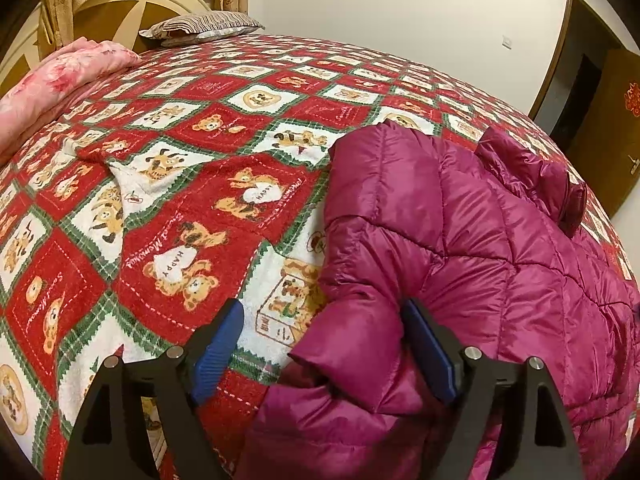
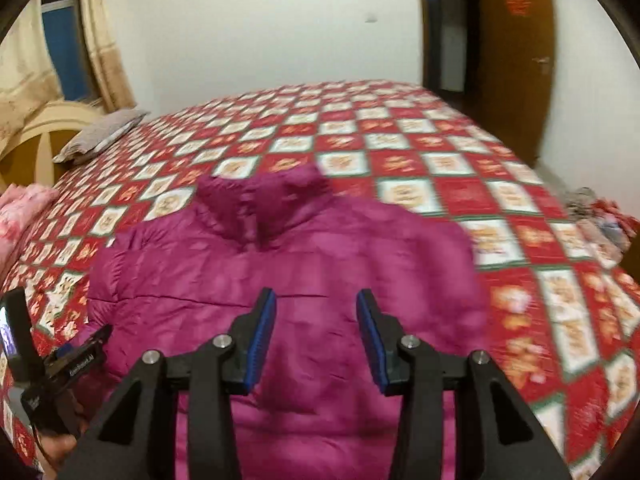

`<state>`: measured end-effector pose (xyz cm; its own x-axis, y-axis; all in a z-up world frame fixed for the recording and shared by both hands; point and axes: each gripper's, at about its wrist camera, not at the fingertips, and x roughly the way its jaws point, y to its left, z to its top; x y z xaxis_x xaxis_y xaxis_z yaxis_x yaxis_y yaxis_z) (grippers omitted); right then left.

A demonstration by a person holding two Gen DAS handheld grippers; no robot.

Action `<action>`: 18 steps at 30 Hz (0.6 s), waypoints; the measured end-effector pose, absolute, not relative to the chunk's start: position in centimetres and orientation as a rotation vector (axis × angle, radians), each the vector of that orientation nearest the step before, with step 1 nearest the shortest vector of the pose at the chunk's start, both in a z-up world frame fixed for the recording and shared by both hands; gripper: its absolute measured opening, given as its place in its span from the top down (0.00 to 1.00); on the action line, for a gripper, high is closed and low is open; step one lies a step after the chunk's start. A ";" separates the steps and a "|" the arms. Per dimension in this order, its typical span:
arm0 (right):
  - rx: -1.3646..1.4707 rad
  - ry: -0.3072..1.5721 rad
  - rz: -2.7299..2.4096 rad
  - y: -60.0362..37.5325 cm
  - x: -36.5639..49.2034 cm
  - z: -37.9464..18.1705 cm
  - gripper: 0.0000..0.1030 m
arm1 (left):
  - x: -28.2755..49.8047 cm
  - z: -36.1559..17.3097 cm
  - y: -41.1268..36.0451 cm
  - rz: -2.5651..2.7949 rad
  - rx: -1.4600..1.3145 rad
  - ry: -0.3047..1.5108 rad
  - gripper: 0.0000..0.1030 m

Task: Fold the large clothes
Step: 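Grasp the jacket's collar edge with the right gripper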

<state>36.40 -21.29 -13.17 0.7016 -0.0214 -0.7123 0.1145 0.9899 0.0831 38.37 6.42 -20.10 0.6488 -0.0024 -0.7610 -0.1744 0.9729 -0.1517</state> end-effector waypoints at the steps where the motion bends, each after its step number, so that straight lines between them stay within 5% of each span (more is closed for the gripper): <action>1: 0.126 0.835 -0.079 -21.2 37.1 -14.7 0.56 | 38.3 -20.1 6.5 0.093 -0.226 0.860 0.19; 7: 0.148 0.891 -0.045 -22.2 36.2 -18.8 0.57 | 36.9 -17.4 6.8 0.070 -0.224 0.813 0.19; 14: 0.239 0.852 -0.024 -24.2 38.0 -13.0 0.54 | 40.1 -12.7 4.3 0.003 -0.203 0.752 0.19; 18: 0.261 0.829 -0.057 -24.6 43.0 -10.7 0.41 | 43.4 -14.8 2.8 0.003 -0.209 0.802 0.19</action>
